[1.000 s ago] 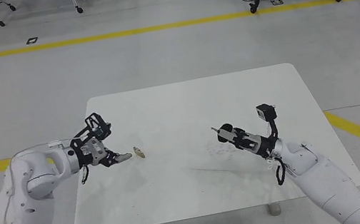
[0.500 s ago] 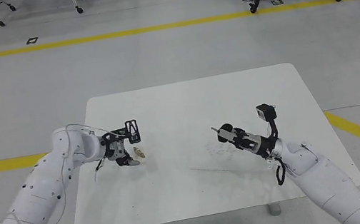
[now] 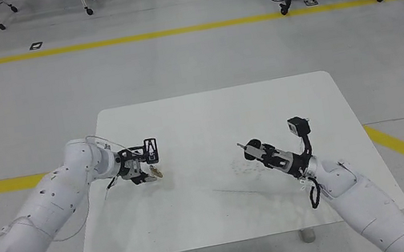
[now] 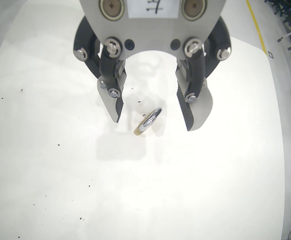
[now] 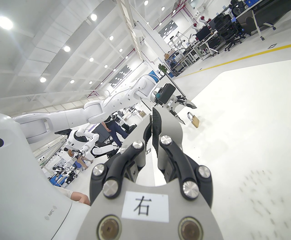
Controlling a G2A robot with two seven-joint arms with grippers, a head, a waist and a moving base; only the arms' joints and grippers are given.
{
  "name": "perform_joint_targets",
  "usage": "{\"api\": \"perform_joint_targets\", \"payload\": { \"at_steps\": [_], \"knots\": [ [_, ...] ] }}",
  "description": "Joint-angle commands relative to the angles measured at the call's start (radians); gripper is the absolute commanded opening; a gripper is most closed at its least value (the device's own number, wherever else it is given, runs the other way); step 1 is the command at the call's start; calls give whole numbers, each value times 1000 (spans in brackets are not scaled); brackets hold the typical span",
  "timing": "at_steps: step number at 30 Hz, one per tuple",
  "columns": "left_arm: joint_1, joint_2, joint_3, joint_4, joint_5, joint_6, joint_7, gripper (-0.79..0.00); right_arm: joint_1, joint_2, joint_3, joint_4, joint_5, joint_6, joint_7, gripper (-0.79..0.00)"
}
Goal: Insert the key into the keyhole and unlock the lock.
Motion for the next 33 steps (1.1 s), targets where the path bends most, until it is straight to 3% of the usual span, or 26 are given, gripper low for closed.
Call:
{"api": "perform_joint_targets", "payload": {
  "at_steps": [1, 4, 6, 9, 10, 19, 26, 33],
  "knots": [
    [-11, -8, 23, 14, 4, 0, 12, -366, 0, 0, 0, 0, 0, 0, 0, -785],
    [-29, -23, 55, 35, 7, 0, 18, -428, 0, 0, 0, 0, 0, 0, 0, -785],
    [-39, -32, 75, 47, 3, 0, 26, -514, 0, 0, 0, 0, 0, 0, 0, -785],
    [-55, -45, 101, 64, -2, 0, 29, -757, 0, 0, 0, 0, 0, 0, 0, -785],
    [-59, -49, 108, 70, -5, 0, 28, -785, 0, 0, 0, 0, 0, 0, 0, -785],
    [-94, -79, 162, 119, -61, 0, 17, -785, 0, 0, 0, 0, 0, 0, 0, -785],
    [-111, -84, 192, 138, -137, 0, 19, -785, 0, 0, 0, 0, 0, 0, 0, -785],
    [-106, -87, 196, 141, -217, 0, -47, -785, 0, 0, 0, 0, 0, 0, 0, -785]
  ]
}}
